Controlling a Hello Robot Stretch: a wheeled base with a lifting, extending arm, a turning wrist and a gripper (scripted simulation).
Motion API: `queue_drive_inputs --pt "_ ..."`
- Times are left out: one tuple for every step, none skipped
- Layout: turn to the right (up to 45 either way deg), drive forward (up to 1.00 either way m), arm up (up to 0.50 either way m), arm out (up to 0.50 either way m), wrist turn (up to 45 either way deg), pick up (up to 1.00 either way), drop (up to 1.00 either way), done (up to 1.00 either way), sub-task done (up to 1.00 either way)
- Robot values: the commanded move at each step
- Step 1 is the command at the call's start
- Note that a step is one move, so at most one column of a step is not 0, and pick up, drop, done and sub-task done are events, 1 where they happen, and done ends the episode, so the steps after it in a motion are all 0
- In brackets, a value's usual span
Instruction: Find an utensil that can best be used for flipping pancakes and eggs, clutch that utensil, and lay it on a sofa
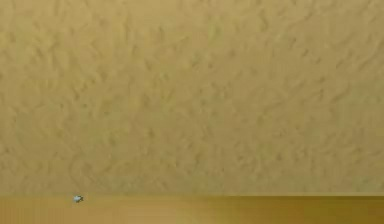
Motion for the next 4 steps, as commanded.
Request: queue_drive_inputs --pt "0.0 0.20 0.00 0.00 0.0 0.00 0.00 0.00 0.00" --pt "-45.0 0.00 0.00 0.00 0.0 0.00 0.00 0.00 0.00" --pt "-36.0 0.00 0.00 0.00 0.0 0.00 0.00 0.00 0.00" --pt "0.0 1.00 0.00 0.00 0.0 0.00 0.00 0.00 0.00"
